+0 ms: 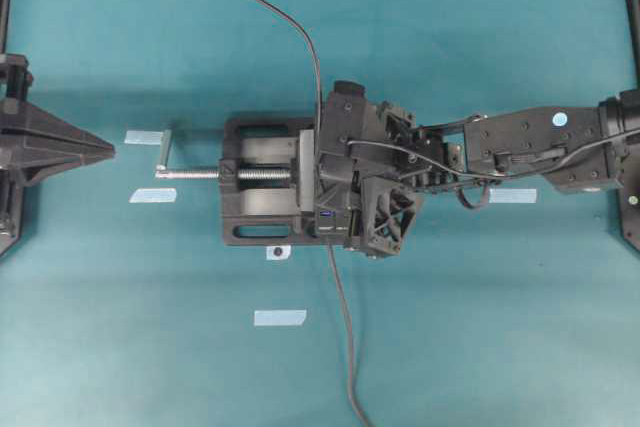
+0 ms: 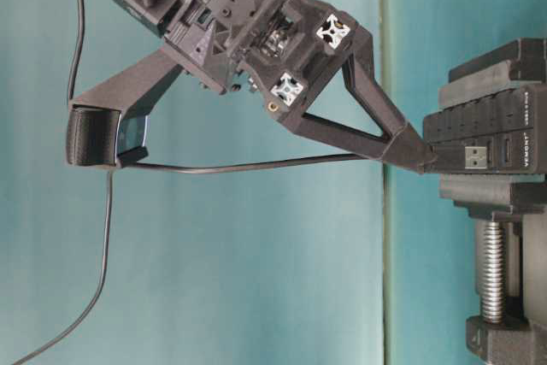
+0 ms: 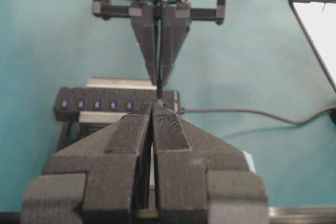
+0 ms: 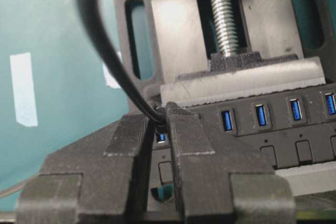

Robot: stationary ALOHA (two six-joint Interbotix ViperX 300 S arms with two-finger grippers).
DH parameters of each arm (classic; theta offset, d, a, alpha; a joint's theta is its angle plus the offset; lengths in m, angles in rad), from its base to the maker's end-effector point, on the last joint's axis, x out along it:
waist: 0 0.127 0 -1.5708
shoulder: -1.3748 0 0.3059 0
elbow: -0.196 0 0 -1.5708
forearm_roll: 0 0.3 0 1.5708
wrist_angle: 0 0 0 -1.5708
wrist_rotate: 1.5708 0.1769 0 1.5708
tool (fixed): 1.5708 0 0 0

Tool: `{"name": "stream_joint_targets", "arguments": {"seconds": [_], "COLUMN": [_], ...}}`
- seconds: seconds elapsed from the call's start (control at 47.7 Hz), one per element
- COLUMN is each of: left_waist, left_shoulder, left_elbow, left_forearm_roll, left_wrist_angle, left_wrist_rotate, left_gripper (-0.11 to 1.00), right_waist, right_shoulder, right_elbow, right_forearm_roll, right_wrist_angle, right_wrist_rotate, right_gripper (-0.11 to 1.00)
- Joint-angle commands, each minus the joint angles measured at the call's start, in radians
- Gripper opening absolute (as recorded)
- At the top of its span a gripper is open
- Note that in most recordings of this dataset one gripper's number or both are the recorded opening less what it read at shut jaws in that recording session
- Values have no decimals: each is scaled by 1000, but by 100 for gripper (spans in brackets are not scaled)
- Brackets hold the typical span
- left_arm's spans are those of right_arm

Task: Insert the USB into the front port of the fixed hub.
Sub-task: 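Align the held USB plug with the hub's end port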

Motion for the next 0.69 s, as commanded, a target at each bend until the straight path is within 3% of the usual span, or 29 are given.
{"name": "stream_joint_targets", "arguments": {"seconds": [0.0, 0.671], "left_waist": [0, 0], "left_shoulder": [3, 3], "left_elbow": [-9, -5], "left_forearm_roll": [3, 3], "left_wrist_angle": [-11, -11], "left_wrist_rotate": [-2, -3], "left_gripper": [0, 0], "right_waist": [6, 11], "right_shoulder": [-15, -2], "right_elbow": [-15, -5], "right_forearm_roll": [2, 2], "right_wrist_angle": [-3, 3], "right_wrist_rotate": [14, 37], "right_gripper": [9, 9]}}
